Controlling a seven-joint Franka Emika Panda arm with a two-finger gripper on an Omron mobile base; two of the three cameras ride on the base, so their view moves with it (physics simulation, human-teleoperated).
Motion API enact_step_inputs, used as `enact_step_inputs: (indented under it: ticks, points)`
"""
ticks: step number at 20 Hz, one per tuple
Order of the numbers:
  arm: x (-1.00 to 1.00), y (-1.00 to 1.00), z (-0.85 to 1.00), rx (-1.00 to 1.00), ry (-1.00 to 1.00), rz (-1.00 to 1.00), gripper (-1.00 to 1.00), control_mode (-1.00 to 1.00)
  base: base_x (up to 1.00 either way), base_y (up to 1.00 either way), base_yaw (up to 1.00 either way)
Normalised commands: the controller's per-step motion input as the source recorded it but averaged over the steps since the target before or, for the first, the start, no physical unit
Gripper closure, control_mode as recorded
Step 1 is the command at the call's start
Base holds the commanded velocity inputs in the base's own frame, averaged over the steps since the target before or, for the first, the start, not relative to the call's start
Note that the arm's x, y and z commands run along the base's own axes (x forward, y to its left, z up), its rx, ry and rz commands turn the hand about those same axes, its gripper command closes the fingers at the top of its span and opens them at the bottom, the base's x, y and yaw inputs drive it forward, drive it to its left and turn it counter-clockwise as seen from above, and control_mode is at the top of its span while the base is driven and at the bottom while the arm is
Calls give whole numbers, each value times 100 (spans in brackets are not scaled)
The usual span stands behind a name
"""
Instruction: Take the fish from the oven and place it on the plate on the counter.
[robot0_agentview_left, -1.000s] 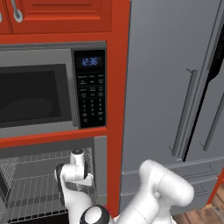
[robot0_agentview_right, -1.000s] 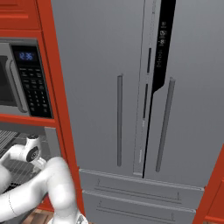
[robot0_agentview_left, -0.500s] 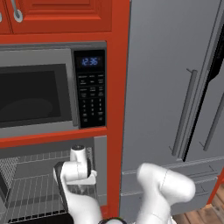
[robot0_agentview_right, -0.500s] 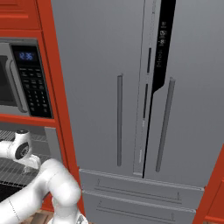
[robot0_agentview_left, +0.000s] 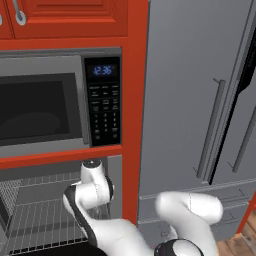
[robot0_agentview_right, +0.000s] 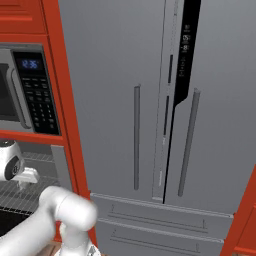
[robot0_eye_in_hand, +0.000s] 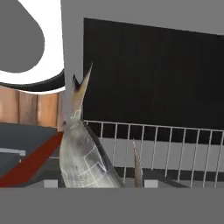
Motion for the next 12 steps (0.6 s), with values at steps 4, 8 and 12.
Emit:
enact_step_inputs:
  ticks: [4, 8, 12]
  points:
    - [-29, -13, 100, 0, -17, 19, 100, -100, 0, 0, 0]
    - [-23, -20, 100, 0, -15, 17, 100, -100, 0, 0, 0]
    - [-26, -36, 100, 1, -18, 8, 100, -100, 0, 0, 0]
